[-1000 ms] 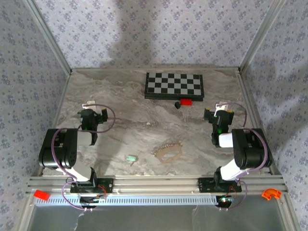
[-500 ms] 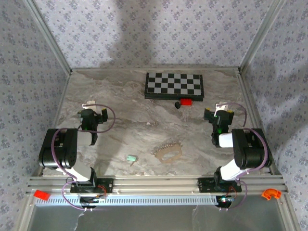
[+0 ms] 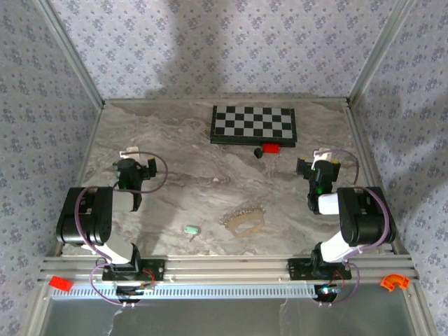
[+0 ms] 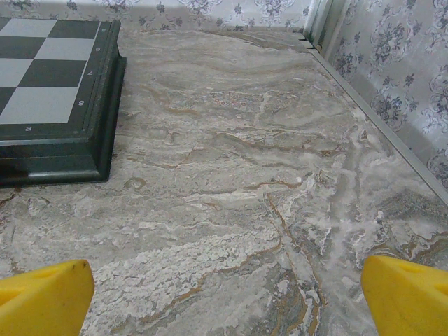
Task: Put the keys on the keyring
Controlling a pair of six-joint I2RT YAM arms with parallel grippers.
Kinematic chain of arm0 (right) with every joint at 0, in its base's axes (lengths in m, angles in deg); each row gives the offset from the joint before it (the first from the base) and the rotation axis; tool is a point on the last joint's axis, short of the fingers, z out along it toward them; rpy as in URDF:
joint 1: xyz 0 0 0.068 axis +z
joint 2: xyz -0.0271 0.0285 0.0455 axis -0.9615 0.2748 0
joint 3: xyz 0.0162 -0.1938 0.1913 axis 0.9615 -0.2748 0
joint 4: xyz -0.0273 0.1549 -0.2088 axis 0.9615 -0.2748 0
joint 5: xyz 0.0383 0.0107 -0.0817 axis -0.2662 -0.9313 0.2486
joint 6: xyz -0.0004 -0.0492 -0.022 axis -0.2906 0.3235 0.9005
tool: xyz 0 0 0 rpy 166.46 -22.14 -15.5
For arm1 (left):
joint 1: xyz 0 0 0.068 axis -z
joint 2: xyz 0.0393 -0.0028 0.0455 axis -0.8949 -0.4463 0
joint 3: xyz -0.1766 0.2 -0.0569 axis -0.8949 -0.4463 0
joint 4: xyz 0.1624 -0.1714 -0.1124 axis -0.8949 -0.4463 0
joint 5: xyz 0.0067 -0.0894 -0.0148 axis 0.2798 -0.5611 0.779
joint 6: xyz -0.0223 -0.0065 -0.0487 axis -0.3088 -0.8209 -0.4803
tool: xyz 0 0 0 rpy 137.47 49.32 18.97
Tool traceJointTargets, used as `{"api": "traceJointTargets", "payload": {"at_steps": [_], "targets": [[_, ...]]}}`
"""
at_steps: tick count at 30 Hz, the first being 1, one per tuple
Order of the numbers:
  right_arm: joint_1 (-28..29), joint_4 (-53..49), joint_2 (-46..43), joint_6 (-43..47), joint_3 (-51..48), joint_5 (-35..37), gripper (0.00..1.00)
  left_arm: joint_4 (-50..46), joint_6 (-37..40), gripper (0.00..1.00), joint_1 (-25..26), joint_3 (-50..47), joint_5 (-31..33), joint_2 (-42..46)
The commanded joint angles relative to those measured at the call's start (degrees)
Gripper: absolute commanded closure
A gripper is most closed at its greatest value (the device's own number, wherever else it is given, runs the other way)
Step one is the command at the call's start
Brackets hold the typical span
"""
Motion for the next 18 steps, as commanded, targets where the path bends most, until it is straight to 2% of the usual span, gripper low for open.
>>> {"api": "traceJointTargets", "payload": {"at_steps": [1, 18], "targets": [[0.1, 0.2, 0.1, -1.0, 0.5, 1.0, 0.0, 1.1, -0.7, 0.0, -0.3, 0.3, -0.8, 0.6], [0.0, 0.2, 0.2, -1.1, 0.5, 0.9, 0.0, 1.1, -0.7, 0.0, -0.4, 0.3, -0.8, 0.6]]}}
